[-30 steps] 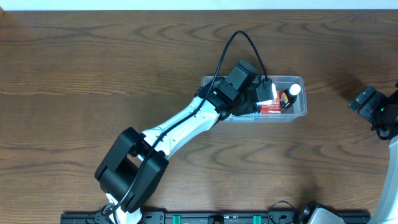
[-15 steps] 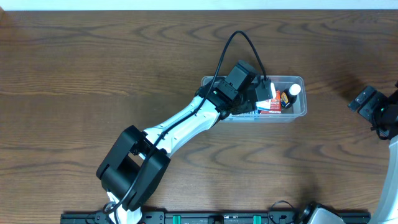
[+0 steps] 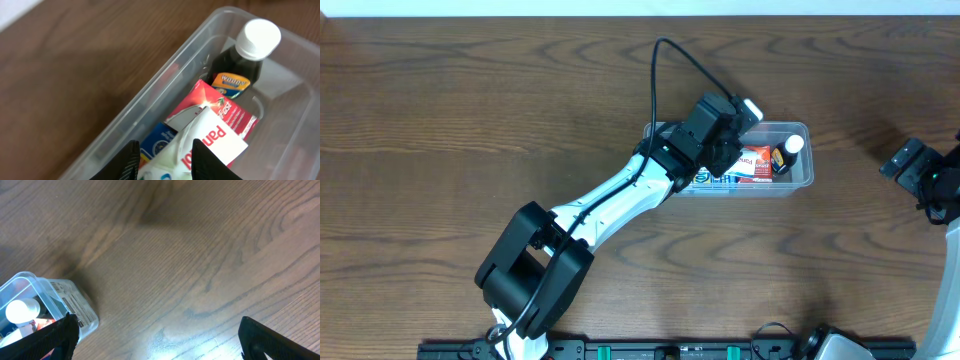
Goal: Pack container
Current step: 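Lower the Panadol box into the container beside the red box, then open the left gripper and withdraw it to the upper left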
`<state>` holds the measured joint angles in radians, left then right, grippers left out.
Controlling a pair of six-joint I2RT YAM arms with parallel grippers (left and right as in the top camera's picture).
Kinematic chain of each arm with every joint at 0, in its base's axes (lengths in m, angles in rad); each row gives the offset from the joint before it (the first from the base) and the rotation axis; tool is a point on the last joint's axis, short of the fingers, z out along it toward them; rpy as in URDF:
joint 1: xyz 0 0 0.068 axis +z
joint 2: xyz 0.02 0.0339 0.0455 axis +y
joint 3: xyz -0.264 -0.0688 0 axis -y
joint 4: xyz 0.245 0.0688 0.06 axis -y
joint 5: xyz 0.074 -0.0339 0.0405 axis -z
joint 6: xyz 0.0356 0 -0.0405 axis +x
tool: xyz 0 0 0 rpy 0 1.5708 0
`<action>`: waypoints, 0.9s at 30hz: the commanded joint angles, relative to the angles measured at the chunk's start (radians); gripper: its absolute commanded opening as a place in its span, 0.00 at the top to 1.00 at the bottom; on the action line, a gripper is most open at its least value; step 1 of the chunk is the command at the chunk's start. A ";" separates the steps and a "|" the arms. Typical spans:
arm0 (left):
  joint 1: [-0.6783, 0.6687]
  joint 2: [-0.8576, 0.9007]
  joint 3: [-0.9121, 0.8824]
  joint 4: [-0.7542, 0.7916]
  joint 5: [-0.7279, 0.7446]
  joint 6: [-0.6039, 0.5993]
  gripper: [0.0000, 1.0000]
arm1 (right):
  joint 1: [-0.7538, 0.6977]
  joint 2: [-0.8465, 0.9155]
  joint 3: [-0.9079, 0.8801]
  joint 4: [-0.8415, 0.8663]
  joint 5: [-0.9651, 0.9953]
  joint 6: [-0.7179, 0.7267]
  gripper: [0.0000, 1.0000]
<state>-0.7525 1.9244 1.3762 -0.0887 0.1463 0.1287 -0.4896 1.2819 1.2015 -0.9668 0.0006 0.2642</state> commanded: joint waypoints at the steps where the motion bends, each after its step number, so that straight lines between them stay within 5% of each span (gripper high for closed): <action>1: 0.007 0.003 0.012 -0.020 -0.008 -0.229 0.66 | -0.008 0.001 0.014 0.002 0.010 0.016 0.01; 18: 0.021 0.095 0.012 -0.080 -0.008 -0.364 0.65 | -0.008 0.001 0.014 0.002 0.010 0.016 0.01; 27: 0.106 -0.097 0.019 -0.089 -0.008 -0.363 0.65 | -0.008 0.001 0.014 0.002 0.010 0.016 0.01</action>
<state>-0.6872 1.9579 1.3762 -0.1787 0.1467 -0.2211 -0.4896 1.2819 1.2015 -0.9668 0.0006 0.2642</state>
